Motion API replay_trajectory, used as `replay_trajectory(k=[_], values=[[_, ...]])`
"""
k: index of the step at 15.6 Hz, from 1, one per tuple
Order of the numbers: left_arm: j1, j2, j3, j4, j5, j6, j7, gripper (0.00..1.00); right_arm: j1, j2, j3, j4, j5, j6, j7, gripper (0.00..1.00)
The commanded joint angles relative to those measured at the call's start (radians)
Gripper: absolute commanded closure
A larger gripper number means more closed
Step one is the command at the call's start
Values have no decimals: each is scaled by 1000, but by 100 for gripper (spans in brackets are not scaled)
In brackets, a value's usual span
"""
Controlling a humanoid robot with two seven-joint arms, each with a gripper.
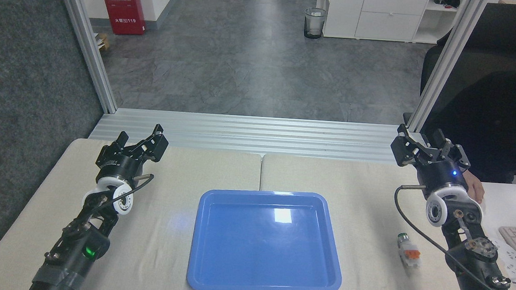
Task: Pick up switch part and place in tray
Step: 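Move the right gripper down toward the small white switch part, then lower the right gripper around the switch part and close it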
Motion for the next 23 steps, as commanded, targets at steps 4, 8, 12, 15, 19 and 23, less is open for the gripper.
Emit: replay_trajectory(k=[4,8,12,15,19,23], values=[[0,1,0,0,0,0,-1,0,8,-51,-2,20,2,-13,3,12],[0,-1,0,0,0,0,-1,0,11,-51,0,17,-3,-13,4,12],[0,1,0,0,0,0,-1,0,11,-51,0,17,1,-11,4,12],[0,1,0,0,0,0,-1,0,11,-51,0,17,0,-11,4,12],[0,1,0,0,0,0,-1,0,13,-48,0,17,1,-11,4,12],[0,1,0,0,0,0,-1,0,170,-68,-11,-32,2,-7,1,12]])
